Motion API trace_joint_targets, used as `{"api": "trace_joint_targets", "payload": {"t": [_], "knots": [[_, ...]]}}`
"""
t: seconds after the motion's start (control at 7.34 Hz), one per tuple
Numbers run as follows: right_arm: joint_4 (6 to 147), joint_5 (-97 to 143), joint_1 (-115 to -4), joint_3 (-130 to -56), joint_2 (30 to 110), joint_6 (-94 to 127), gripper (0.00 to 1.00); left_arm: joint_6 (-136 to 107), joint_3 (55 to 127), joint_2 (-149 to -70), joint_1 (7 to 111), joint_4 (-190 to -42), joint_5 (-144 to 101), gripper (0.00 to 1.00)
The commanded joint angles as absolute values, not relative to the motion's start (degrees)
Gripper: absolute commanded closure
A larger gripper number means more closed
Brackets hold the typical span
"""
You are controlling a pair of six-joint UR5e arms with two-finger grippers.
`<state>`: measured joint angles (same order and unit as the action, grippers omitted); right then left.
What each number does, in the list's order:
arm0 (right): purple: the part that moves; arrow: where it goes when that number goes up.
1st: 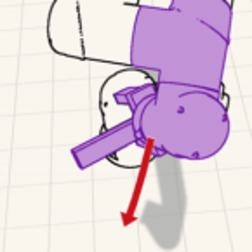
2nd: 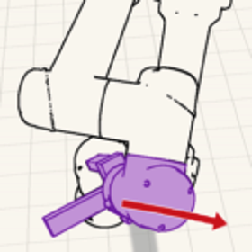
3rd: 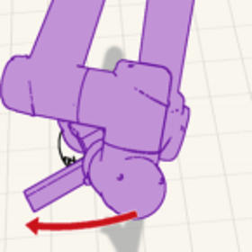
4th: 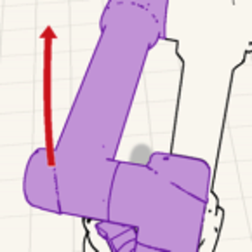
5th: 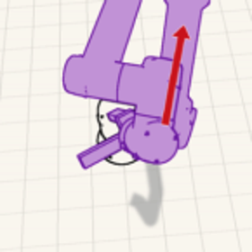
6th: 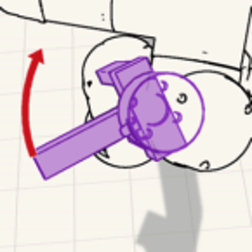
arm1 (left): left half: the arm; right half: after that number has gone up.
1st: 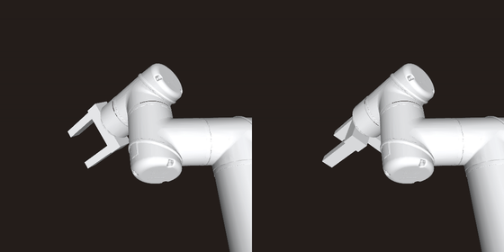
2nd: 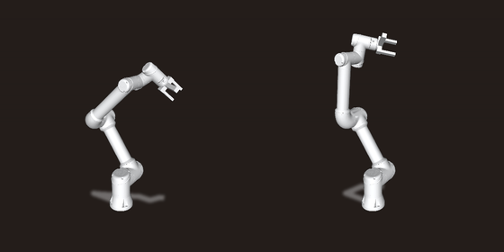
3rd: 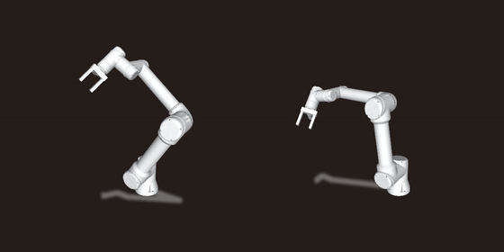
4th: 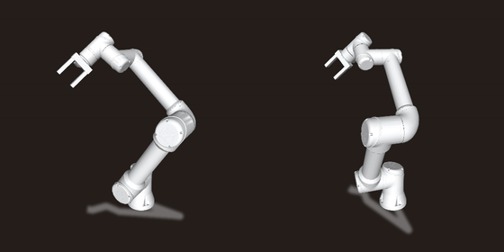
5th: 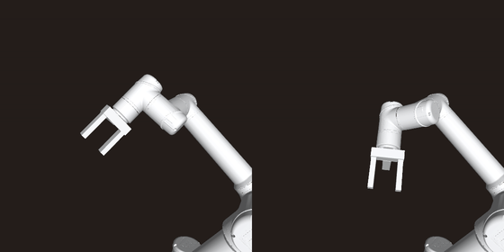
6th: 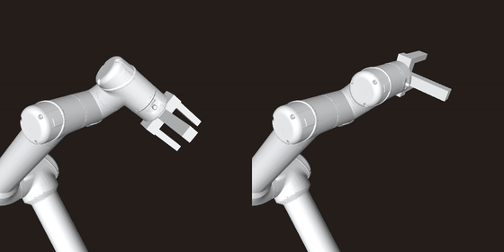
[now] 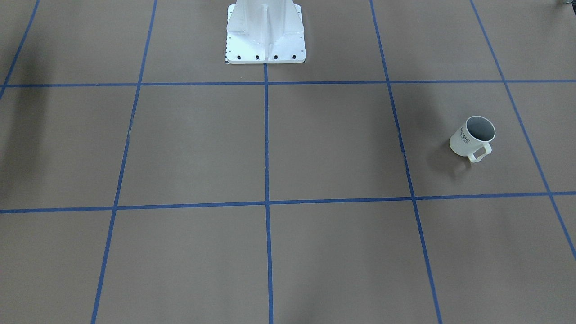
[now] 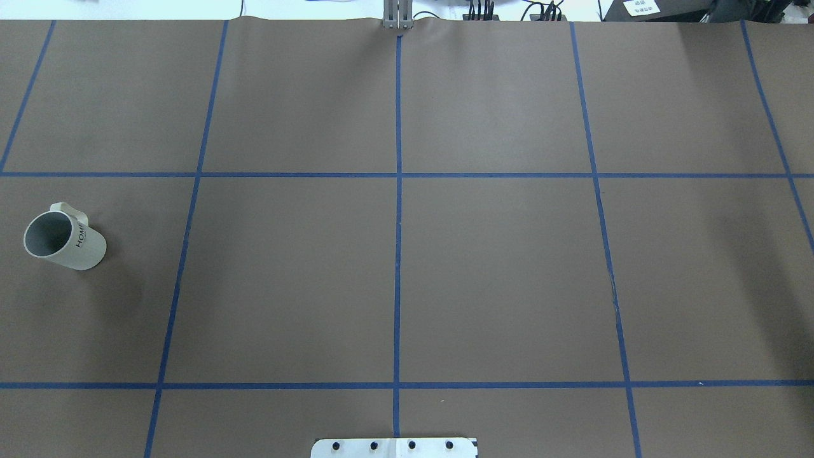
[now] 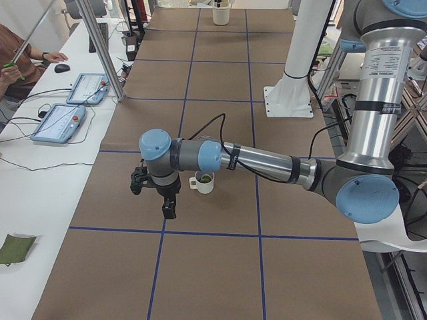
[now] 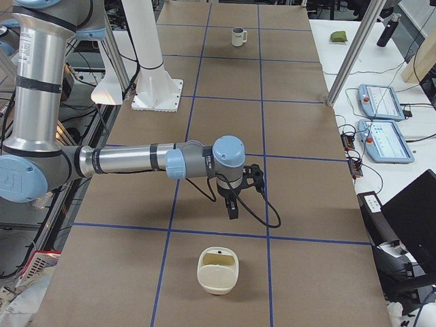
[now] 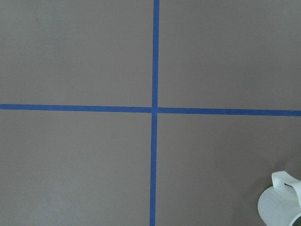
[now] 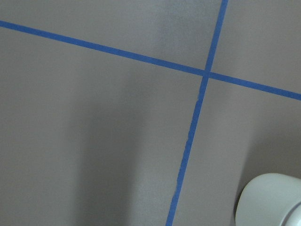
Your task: Left arm hands cup to right arm to dump lemon
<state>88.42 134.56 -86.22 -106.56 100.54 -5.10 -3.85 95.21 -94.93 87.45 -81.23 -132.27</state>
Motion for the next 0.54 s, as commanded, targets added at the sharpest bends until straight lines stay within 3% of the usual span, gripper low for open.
{"api": "trace_joint_targets", "payload": {"t": [0.0,0.41], "knots": [[88.33,134.47,-86.22,-106.70,100.46,-5.10,0.00,-3.95,94.83,-91.78,87.45,-86.36,-132.28,0.00],[86.33,135.00,-86.22,-107.14,100.46,-5.01,0.00,-4.48,93.96,-91.85,86.49,-86.22,-131.57,0.00]]}}
